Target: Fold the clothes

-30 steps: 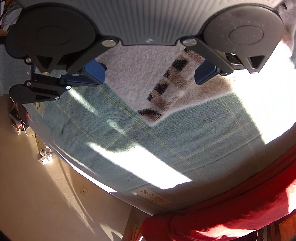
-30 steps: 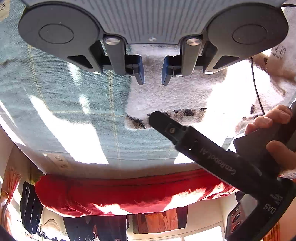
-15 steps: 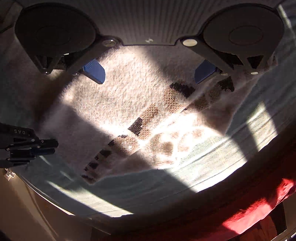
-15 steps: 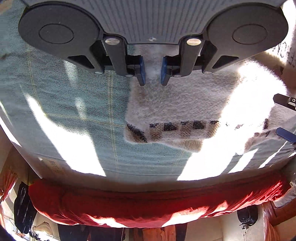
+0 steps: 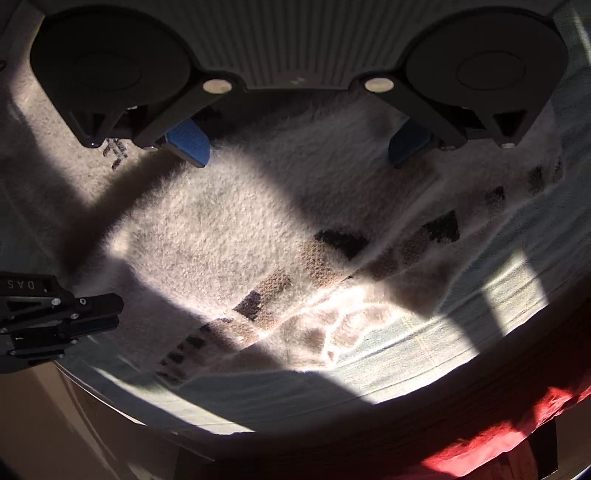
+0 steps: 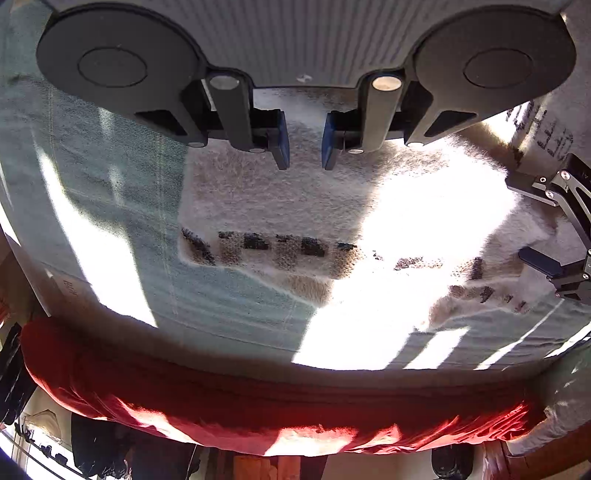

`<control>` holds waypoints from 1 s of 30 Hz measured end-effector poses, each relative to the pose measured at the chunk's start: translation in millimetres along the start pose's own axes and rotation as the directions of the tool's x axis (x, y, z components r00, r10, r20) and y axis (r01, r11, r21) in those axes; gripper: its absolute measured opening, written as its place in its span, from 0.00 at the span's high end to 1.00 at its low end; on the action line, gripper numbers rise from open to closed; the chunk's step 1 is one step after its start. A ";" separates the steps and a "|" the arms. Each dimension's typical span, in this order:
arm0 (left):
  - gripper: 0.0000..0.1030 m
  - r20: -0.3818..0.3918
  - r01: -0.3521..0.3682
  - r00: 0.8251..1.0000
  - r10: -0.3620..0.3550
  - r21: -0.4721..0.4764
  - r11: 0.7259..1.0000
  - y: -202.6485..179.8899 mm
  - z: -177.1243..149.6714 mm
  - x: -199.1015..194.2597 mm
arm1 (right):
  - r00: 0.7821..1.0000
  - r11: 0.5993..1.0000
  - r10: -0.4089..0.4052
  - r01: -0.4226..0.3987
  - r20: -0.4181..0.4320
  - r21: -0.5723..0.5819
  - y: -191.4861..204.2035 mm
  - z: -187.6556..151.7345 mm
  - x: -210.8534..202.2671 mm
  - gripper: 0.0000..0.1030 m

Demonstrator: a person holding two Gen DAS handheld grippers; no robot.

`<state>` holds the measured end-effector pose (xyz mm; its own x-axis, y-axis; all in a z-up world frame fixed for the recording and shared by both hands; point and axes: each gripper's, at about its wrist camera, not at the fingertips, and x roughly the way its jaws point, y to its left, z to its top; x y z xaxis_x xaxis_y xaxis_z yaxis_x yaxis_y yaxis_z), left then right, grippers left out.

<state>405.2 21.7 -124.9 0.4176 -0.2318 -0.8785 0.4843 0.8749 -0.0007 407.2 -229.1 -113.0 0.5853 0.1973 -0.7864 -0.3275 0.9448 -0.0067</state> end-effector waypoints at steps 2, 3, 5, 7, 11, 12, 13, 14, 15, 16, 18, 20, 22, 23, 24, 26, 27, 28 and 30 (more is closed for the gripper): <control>0.01 0.032 0.005 0.999 -0.005 0.013 1.000 -1.9 -2.4 -8.9 | 0.999 0.999 0.049 -0.049 0.008 -0.024 14.7 10.4 5.7 0.80; 0.01 0.029 0.013 0.999 -0.014 0.019 1.000 -2.2 -3.8 -8.3 | 0.998 0.997 0.067 -0.067 0.003 -0.034 21.6 14.3 11.8 0.80; 0.01 -0.008 0.004 1.000 -0.004 0.028 1.000 -0.5 -9.2 2.2 | 0.997 0.995 0.073 -0.074 -0.022 -0.062 35.5 17.0 28.2 0.80; 0.01 -0.046 -0.010 0.999 0.011 0.020 1.000 3.9 -16.2 14.3 | 0.996 0.994 0.066 -0.071 -0.061 -0.086 47.7 16.8 45.8 0.79; 0.01 -0.041 -0.002 0.999 0.001 -0.030 1.000 13.8 -25.1 21.1 | 0.995 0.996 0.066 -0.070 -0.071 -0.062 47.7 20.1 48.9 0.80; 0.01 -0.036 -0.003 0.999 0.002 -0.030 1.000 13.4 -25.6 19.8 | 0.996 0.996 0.069 -0.073 -0.064 -0.056 47.3 23.4 44.2 0.80; 0.01 -0.030 -0.004 1.000 0.004 -0.029 1.000 13.1 -26.2 18.4 | 0.996 0.995 0.079 -0.081 -0.045 -0.050 47.1 26.6 38.9 0.80; 0.01 -0.024 -0.006 1.000 0.005 -0.029 1.000 12.7 -26.8 17.0 | 0.996 0.995 0.086 -0.088 -0.025 -0.051 48.3 29.7 34.8 0.80; 0.01 -0.013 -0.008 1.000 0.008 -0.025 1.000 11.5 -26.8 13.2 | 0.996 0.994 0.087 -0.088 -0.019 -0.064 51.4 32.7 34.3 0.80; 0.01 -0.001 -0.007 1.000 0.007 -0.023 1.000 10.7 -25.6 7.5 | 0.996 0.993 0.087 -0.088 -0.015 -0.078 54.8 35.6 34.4 0.80; 0.01 0.027 -0.001 1.000 0.002 -0.018 1.000 9.5 -23.0 -4.6 | 0.993 0.991 0.102 -0.106 -0.053 -0.081 62.1 35.7 48.3 0.79; 0.01 0.058 0.007 0.998 -0.007 -0.012 1.000 8.6 -20.1 -17.5 | 0.992 0.990 0.106 -0.112 -0.075 -0.085 71.2 33.8 60.7 0.77; 0.01 0.079 0.032 0.996 -0.031 -0.012 0.999 9.5 -14.7 -27.2 | 0.993 0.991 0.099 -0.104 -0.069 -0.087 71.6 32.7 61.9 0.76; 0.01 0.086 0.045 0.995 -0.044 -0.005 0.999 8.8 -11.6 -30.3 | 0.993 0.992 0.095 -0.101 -0.071 -0.074 66.3 31.1 60.1 0.76; 0.01 0.099 0.061 0.993 -0.062 0.012 0.998 6.9 -8.0 -32.1 | 0.993 0.993 0.092 -0.097 -0.073 -0.061 60.9 29.5 58.3 0.75; 0.01 0.121 0.095 0.988 -0.099 0.044 0.995 2.2 -0.8 -32.0 | 0.993 0.995 0.086 -0.089 -0.076 -0.035 50.1 26.3 54.6 0.71; 0.01 0.130 0.113 0.984 -0.119 0.059 0.992 -0.6 2.8 -30.1 | 0.994 0.996 0.083 -0.085 -0.078 -0.022 44.7 24.8 52.8 0.70; 0.01 0.131 0.138 0.980 -0.147 0.071 0.988 -4.1 6.9 -25.6 | 0.994 0.997 0.080 -0.081 -0.080 -0.009 39.4 23.2 50.9 0.68; 0.01 0.135 0.176 0.972 -0.191 0.110 0.978 -13.8 12.9 -16.3 | 0.994 0.997 0.073 -0.072 -0.084 0.018 28.6 20.0 47.3 0.61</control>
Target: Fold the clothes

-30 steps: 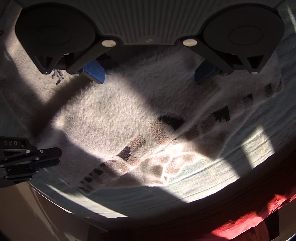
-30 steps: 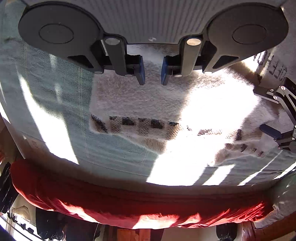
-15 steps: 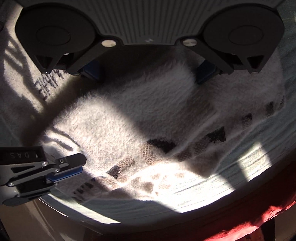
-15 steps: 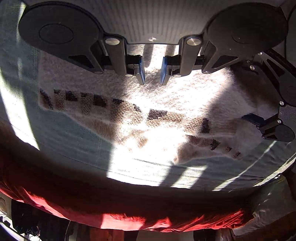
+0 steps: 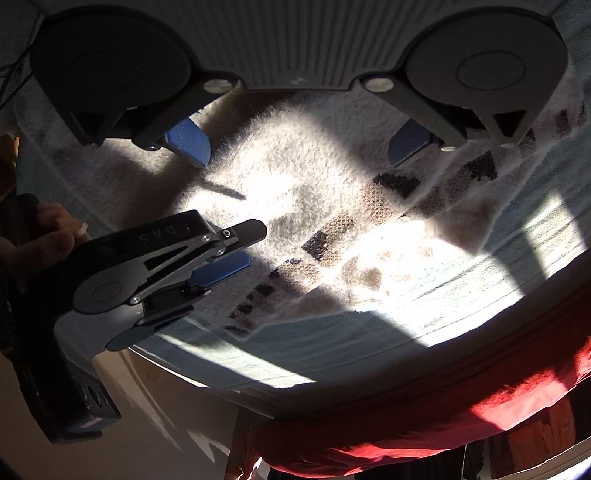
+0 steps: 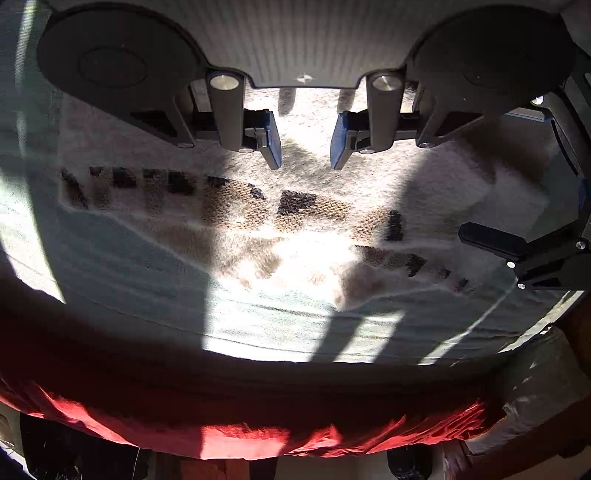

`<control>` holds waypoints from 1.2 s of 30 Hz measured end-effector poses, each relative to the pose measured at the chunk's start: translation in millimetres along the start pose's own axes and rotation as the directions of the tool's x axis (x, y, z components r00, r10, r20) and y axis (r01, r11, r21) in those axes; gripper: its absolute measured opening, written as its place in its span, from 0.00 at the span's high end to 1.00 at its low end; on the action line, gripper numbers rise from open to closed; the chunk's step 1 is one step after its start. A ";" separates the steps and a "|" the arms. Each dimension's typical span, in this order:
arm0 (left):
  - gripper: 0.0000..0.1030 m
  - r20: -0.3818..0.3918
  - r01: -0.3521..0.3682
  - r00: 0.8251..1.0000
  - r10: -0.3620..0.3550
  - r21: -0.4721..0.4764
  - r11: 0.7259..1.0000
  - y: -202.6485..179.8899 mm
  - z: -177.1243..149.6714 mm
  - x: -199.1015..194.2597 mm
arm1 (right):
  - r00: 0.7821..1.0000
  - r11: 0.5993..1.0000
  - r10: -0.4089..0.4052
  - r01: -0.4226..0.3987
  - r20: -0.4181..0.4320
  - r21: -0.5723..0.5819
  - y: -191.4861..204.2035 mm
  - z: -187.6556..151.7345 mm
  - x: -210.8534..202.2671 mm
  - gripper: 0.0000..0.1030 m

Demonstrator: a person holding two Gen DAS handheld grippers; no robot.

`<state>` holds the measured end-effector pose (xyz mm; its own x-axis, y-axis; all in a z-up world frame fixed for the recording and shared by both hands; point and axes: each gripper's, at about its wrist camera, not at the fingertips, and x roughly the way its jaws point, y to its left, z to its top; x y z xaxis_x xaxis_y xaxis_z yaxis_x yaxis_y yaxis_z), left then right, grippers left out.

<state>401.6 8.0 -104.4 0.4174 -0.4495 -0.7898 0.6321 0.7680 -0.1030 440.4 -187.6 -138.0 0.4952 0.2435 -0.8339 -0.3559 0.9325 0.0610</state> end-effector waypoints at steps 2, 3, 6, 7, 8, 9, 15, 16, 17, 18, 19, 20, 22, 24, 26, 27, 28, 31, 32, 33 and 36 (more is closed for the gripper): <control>0.01 0.007 0.044 0.999 -0.044 0.034 0.998 -7.1 5.2 11.7 | 1.000 1.000 -0.006 0.006 -0.004 0.027 -10.5 -3.3 -4.2 0.58; 0.01 0.010 0.068 0.998 -0.068 0.043 0.997 -10.2 6.4 16.7 | 1.000 0.999 -0.009 0.009 -0.006 0.040 -15.8 -5.0 -6.3 0.58; 0.01 -0.021 0.130 0.991 -0.129 0.063 0.990 -16.7 3.1 33.3 | 1.000 0.997 -0.018 0.019 -0.013 0.080 -31.6 -10.0 -12.5 0.52; 0.01 -0.050 0.120 0.992 -0.117 0.069 0.990 -16.5 -0.8 38.9 | 1.000 0.995 -0.021 0.022 -0.015 0.093 -36.8 -11.7 -14.6 0.48; 0.01 -0.077 0.111 0.991 -0.105 0.076 0.991 -16.2 -4.8 44.4 | 1.000 0.995 -0.025 0.026 -0.013 0.093 -37.4 -14.7 -13.9 0.45; 0.01 -0.085 0.105 0.992 -0.098 0.091 0.990 -14.5 -10.2 44.5 | 1.000 0.996 -0.027 0.028 -0.009 0.090 -36.9 -16.5 -13.2 0.43; 0.01 -0.154 0.089 0.986 -0.069 0.127 0.988 -6.2 -24.5 22.3 | 1.000 0.999 -0.011 0.012 -0.015 0.045 -26.0 -25.6 -6.2 0.10; 0.01 -0.167 0.094 0.983 -0.075 0.110 0.989 -4.5 -20.9 18.6 | 1.000 0.999 -0.011 0.012 -0.017 0.030 -23.4 -27.0 -4.9 0.06; 0.01 -0.179 0.098 0.981 -0.080 0.094 0.991 -2.8 -17.3 14.9 | 1.000 1.000 -0.011 0.012 -0.018 0.016 -20.8 -28.3 -3.7 0.00; 0.01 -0.184 0.106 0.979 -0.090 0.076 0.991 -1.4 -11.9 12.3 | 1.000 1.000 -0.012 0.012 -0.019 0.012 -20.0 -29.5 -2.4 0.00; 0.01 -0.181 0.116 0.978 -0.104 0.057 0.992 0.9 -2.9 9.0 | 1.000 1.000 -0.010 0.010 -0.014 0.011 -20.3 -30.4 -1.7 0.00; 0.01 -0.169 0.132 0.978 -0.125 0.034 0.991 3.9 10.9 5.7 | 1.000 1.000 -0.006 0.006 -0.010 0.011 -21.2 -31.1 -1.7 0.00; 0.01 -0.136 0.163 0.977 -0.165 -0.022 0.986 9.0 34.3 6.2 | 1.000 1.000 0.006 -0.006 0.001 0.001 -23.0 -31.2 -6.7 0.00; 0.01 -0.091 0.203 0.973 -0.211 -0.095 0.975 15.1 61.7 10.7 | 0.999 1.000 0.030 -0.030 0.013 0.000 -24.6 -32.9 -14.6 0.00; 0.01 -0.077 0.289 0.949 -0.306 -0.180 0.940 18.6 83.6 30.9 | 0.998 0.999 0.054 -0.054 0.018 0.004 -26.3 -36.1 -21.6 0.00; 0.01 -0.077 0.322 0.935 -0.347 -0.228 0.919 17.9 92.4 46.5 | 0.997 0.998 0.069 -0.069 0.023 0.008 -27.3 -38.4 -25.4 0.00; 0.01 -0.071 0.346 0.924 -0.375 -0.260 0.901 17.1 96.1 59.8 | 0.996 0.996 0.084 -0.084 0.029 0.013 -28.3 -40.7 -29.3 0.00; 0.01 -0.090 0.362 0.904 -0.417 -0.356 0.861 17.7 100.9 96.3 | 0.994 0.995 0.091 -0.093 0.056 0.031 -29.4 -45.7 -37.8 0.00; 0.01 -0.101 0.359 0.899 -0.426 -0.390 0.848 19.3 100.0 106.9 | 0.993 0.994 0.098 -0.101 0.062 0.041 -30.5 -47.1 -39.6 0.00; 0.01 -0.111 0.345 0.899 -0.425 -0.418 0.840 22.1 98.0 111.7 | 0.992 0.994 0.099 -0.103 0.072 0.049 -31.3 -48.3 -41.0 0.00; 0.01 -0.107 0.320 0.898 -0.428 -0.509 0.799 37.8 86.0 111.1 | 0.992 0.993 0.097 -0.102 0.084 0.058 -34.6 -51.0 -41.1 0.00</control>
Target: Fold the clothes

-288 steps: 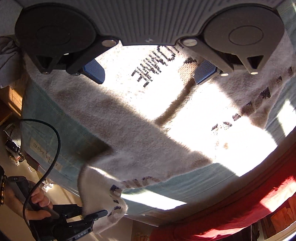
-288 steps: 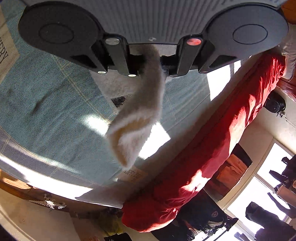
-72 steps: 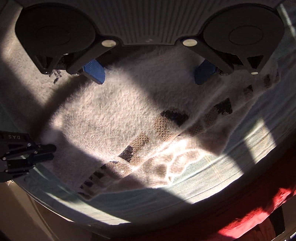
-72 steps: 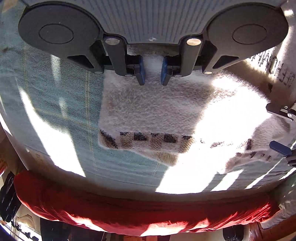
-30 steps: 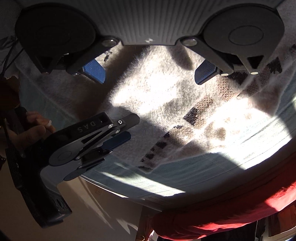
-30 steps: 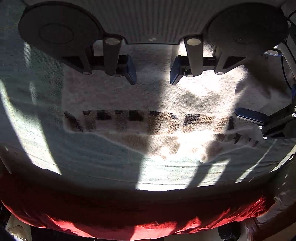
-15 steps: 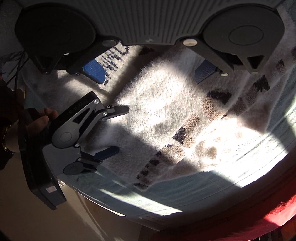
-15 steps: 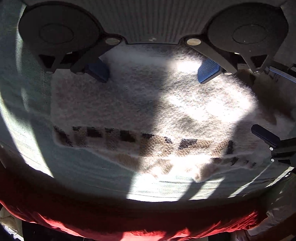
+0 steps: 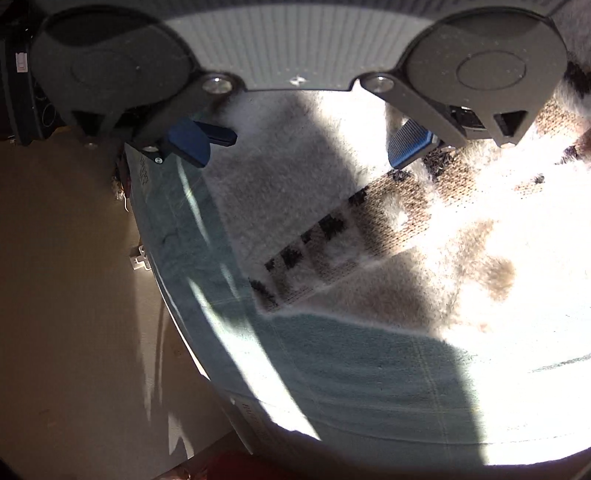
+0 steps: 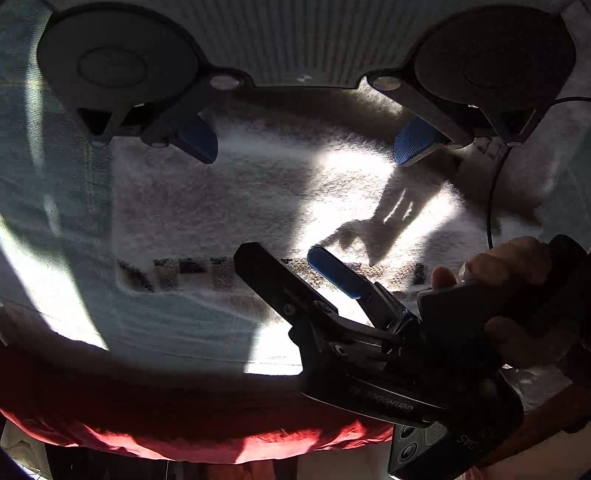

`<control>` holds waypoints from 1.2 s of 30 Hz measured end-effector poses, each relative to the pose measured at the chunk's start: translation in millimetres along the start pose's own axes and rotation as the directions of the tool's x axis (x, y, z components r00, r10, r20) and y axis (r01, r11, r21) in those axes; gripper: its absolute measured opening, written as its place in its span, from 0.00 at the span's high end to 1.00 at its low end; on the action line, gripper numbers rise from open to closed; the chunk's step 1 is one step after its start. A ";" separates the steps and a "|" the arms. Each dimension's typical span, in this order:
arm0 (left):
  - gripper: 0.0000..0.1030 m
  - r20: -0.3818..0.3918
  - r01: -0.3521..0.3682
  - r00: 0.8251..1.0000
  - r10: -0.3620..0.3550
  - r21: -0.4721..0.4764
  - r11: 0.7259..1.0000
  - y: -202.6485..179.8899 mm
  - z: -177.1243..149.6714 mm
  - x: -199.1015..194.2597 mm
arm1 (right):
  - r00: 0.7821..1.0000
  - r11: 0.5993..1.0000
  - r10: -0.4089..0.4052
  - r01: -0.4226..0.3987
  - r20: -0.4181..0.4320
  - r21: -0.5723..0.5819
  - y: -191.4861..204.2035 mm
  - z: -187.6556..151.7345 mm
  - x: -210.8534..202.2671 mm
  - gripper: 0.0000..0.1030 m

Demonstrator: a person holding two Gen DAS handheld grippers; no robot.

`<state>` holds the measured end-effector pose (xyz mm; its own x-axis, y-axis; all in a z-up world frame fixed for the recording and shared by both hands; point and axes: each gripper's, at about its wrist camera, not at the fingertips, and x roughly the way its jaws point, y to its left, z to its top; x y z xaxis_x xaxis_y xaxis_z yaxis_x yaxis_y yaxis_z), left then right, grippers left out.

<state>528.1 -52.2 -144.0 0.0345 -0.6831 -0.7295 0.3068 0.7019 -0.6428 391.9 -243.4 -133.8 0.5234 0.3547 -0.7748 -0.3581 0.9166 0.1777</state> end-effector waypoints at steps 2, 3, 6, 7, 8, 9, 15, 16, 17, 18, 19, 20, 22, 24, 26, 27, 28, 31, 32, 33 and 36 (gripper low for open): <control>0.01 0.008 -0.071 0.997 0.071 -0.011 0.997 7.2 -5.7 -15.1 | 1.000 1.000 -0.004 0.004 0.002 0.004 -2.0 -1.1 0.5 0.00; 0.01 0.006 -0.094 0.996 0.094 -0.014 0.995 10.5 -9.0 -20.9 | 1.000 1.000 -0.007 0.007 0.001 0.005 -3.0 -1.2 0.8 0.00; 0.01 0.008 -0.176 0.984 0.177 -0.048 0.983 31.6 -23.4 -45.7 | 1.000 1.000 -0.004 0.004 -0.002 0.008 -5.8 -0.3 0.2 0.00; 0.01 0.010 -0.200 0.979 0.201 -0.060 0.978 38.1 -28.0 -52.8 | 1.000 1.000 -0.006 0.006 -0.002 0.008 -6.2 0.5 -0.6 0.00; 0.01 0.016 -0.217 0.976 0.219 -0.070 0.974 41.9 -32.2 -59.0 | 1.000 1.000 -0.008 0.008 -0.002 0.007 -6.4 1.4 -1.5 0.00; 0.01 0.023 -0.234 0.971 0.237 -0.081 0.969 45.7 -36.3 -65.1 | 1.000 1.000 -0.002 0.002 -0.008 0.008 -7.2 2.8 -1.2 0.00; 0.01 0.102 -0.236 0.965 0.241 -0.058 0.970 37.0 -49.1 -80.3 | 0.997 0.997 0.073 -0.073 -0.001 -0.018 11.3 19.0 5.1 0.00; 0.01 0.108 -0.229 0.966 0.233 -0.049 0.972 35.0 -50.8 -78.2 | 0.995 0.995 0.097 -0.097 0.002 -0.029 18.5 23.6 9.5 0.00; 0.01 0.114 -0.223 0.967 0.226 -0.040 0.974 33.1 -52.6 -76.0 | 0.993 0.992 0.121 -0.120 0.007 -0.045 27.8 27.1 15.0 0.00; 0.01 0.103 -0.230 0.967 0.233 -0.041 0.972 36.9 -54.1 -72.4 | 0.989 0.988 0.144 -0.143 0.012 -0.063 37.3 30.4 20.7 0.00; 0.01 0.096 -0.236 0.966 0.240 -0.047 0.971 42.4 -56.4 -70.1 | 0.987 0.984 0.159 -0.158 0.007 -0.088 46.3 32.7 28.2 0.00; 0.01 0.099 -0.235 0.966 0.239 -0.052 0.971 47.5 -58.5 -69.2 | 0.985 0.979 0.172 -0.171 0.001 -0.113 55.3 34.8 36.0 0.00; 0.01 0.109 -0.236 0.965 0.240 -0.055 0.970 54.9 -62.1 -69.1 | 0.985 0.974 0.172 -0.173 -0.019 -0.145 69.2 34.5 51.9 0.00; 0.01 0.116 -0.241 0.963 0.245 -0.050 0.969 57.8 -63.8 -69.5 | 0.987 0.976 0.156 -0.161 -0.044 -0.144 72.6 30.8 54.1 0.00; 0.01 0.114 -0.252 0.961 0.253 -0.025 0.968 55.7 -64.9 -69.0 | 0.990 0.979 0.138 -0.143 -0.043 -0.146 71.8 27.5 43.8 0.00; 0.01 0.113 -0.257 0.960 0.257 -0.012 0.966 54.6 -65.5 -68.7 | 0.991 0.980 0.129 -0.134 -0.042 -0.148 71.4 25.9 38.6 0.00; 0.01 0.110 -0.267 0.958 0.265 0.004 0.964 52.8 -65.8 -67.7 | 0.992 0.981 0.120 -0.125 -0.042 -0.149 71.0 24.3 33.5 0.00; 0.01 0.116 -0.307 0.947 0.300 0.046 0.951 42.6 -67.3 -66.3 | 0.995 0.983 0.092 -0.097 -0.040 -0.154 69.7 19.4 18.0 0.00; 0.01 0.119 -0.319 0.943 0.310 0.065 0.946 37.9 -67.7 -66.3 | 0.996 0.984 0.083 -0.088 -0.039 -0.155 69.3 17.8 12.8 0.00; 0.01 0.128 -0.326 0.941 0.312 0.103 0.940 29.6 -69.4 -67.0 | 0.997 0.985 0.074 -0.079 -0.038 -0.156 68.8 16.1 7.7 0.00; 0.01 0.150 -0.322 0.944 0.295 0.214 0.922 5.1 -74.1 -65.1 | 0.999 0.992 0.013 -0.018 -0.041 -0.128 49.9 16.9 3.2 0.00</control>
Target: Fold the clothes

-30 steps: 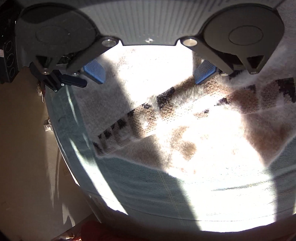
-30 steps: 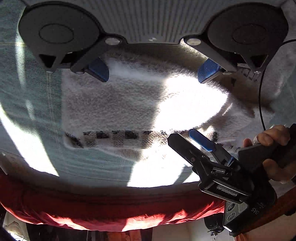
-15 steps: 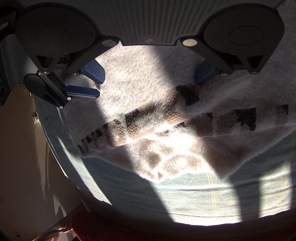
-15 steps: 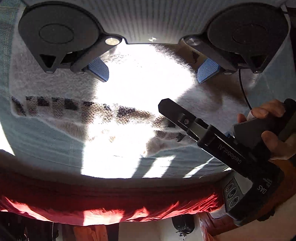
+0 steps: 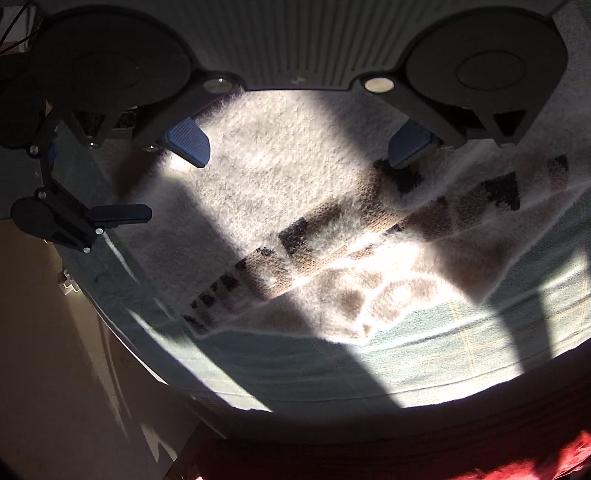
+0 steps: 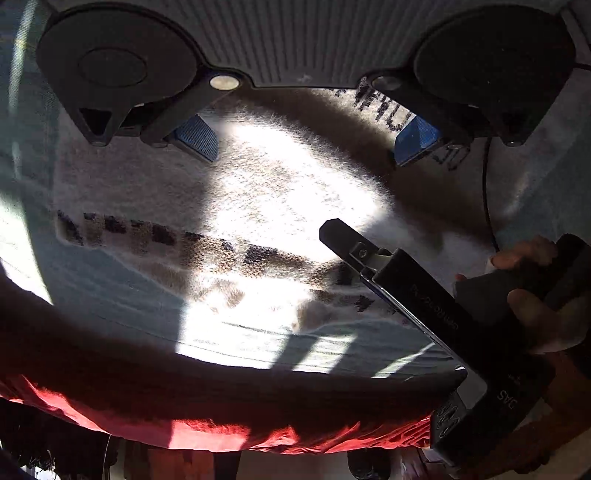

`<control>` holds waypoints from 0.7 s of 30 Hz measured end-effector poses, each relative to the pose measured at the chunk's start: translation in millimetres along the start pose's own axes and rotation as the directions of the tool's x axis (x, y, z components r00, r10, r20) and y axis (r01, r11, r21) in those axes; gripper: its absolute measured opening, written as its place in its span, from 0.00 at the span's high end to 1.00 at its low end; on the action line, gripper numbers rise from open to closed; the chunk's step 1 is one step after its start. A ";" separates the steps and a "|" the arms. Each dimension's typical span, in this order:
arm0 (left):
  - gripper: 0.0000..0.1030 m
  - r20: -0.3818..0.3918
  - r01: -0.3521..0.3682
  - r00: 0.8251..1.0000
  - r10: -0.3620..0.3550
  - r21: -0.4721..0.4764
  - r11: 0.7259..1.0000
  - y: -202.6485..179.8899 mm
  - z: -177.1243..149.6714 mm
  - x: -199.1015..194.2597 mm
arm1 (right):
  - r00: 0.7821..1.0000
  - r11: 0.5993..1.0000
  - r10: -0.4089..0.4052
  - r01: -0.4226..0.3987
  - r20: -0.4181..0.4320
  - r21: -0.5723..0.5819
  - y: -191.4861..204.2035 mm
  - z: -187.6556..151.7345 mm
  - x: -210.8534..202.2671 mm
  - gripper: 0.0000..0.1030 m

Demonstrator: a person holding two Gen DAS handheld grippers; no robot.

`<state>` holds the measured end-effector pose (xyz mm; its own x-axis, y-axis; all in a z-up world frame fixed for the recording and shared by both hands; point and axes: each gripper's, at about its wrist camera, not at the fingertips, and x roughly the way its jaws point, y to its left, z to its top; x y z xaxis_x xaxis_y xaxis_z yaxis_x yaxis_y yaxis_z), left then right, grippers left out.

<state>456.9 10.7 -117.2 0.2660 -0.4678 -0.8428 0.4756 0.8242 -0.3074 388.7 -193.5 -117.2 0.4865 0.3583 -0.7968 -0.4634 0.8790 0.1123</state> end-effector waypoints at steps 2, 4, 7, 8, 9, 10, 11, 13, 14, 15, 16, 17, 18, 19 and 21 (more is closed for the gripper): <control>0.01 -0.011 0.026 1.000 -0.026 0.059 0.998 -15.0 -1.0 5.3 | 0.998 0.998 -0.053 0.054 -0.033 0.039 -20.4 -3.6 4.6 0.00; 0.01 -0.047 0.041 0.998 -0.036 0.093 0.995 -26.1 -5.5 16.3 | 0.996 0.995 -0.052 0.058 -0.073 0.080 -32.5 -11.8 11.3 0.00; 0.01 -0.086 0.020 0.996 -0.009 0.125 0.992 -32.0 -16.9 26.5 | 0.993 0.994 -0.050 0.060 -0.103 0.091 -38.3 -18.6 17.9 0.00; 0.01 -0.088 0.014 0.996 -0.001 0.139 0.990 -32.9 -20.0 26.8 | 0.992 0.994 -0.053 0.063 -0.113 0.087 -37.6 -19.0 20.0 0.00; 0.01 -0.090 0.008 0.996 0.006 0.152 0.988 -33.8 -22.9 27.0 | 0.990 0.994 -0.057 0.068 -0.127 0.084 -36.8 -19.2 23.6 0.00; 0.01 -0.102 0.009 0.995 0.007 0.149 0.989 -32.7 -23.7 26.6 | 0.989 0.994 -0.064 0.075 -0.136 0.078 -35.6 -18.7 25.5 0.00; 0.01 -0.107 0.014 0.994 0.001 0.142 0.990 -30.7 -23.7 26.5 | 0.987 0.994 -0.071 0.082 -0.144 0.072 -34.3 -18.1 27.2 0.00; 0.01 -0.115 0.024 0.993 -0.010 0.126 0.992 -26.5 -23.7 26.3 | 0.983 0.994 -0.086 0.097 -0.160 0.060 -31.8 -16.9 30.5 0.00; 0.01 -0.111 0.034 0.994 -0.022 0.110 0.993 -23.3 -23.4 26.2 | 0.981 0.993 -0.094 0.104 -0.167 0.054 -30.5 -16.3 32.2 0.00; 0.01 -0.108 0.044 0.994 -0.034 0.096 0.994 -19.7 -23.6 26.6 | 0.979 0.993 -0.101 0.111 -0.175 0.048 -29.2 -15.6 33.9 0.00; 0.01 -0.108 0.055 0.993 -0.045 0.087 0.995 -16.5 -23.7 26.8 | 0.977 0.992 -0.109 0.118 -0.183 0.041 -27.9 -15.0 35.6 0.00; 0.01 -0.108 0.061 0.993 -0.052 0.083 0.995 -14.9 -23.6 27.1 | 0.975 0.991 -0.117 0.125 -0.190 0.035 -26.6 -14.4 37.3 0.00; 0.01 -0.110 0.066 0.992 -0.056 0.083 0.994 -14.1 -23.4 26.8 | 0.972 0.991 -0.124 0.132 -0.198 0.029 -25.4 -13.8 38.9 0.00; 0.01 -0.112 0.071 0.992 -0.061 0.084 0.994 -13.3 -23.2 26.4 | 0.973 0.991 -0.122 0.130 -0.197 0.029 -25.7 -13.7 38.5 0.00; 0.01 -0.121 0.076 0.991 -0.062 0.117 0.990 -15.1 -23.7 26.5 | 0.974 0.992 -0.117 0.125 -0.193 0.028 -25.9 -13.8 38.5 0.00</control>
<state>436.9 -6.5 -145.3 0.1323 -0.4758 -0.8695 0.5891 0.7432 -0.3171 409.2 -206.8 -158.9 0.3849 0.1854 -0.9042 -0.3784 0.9252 0.0286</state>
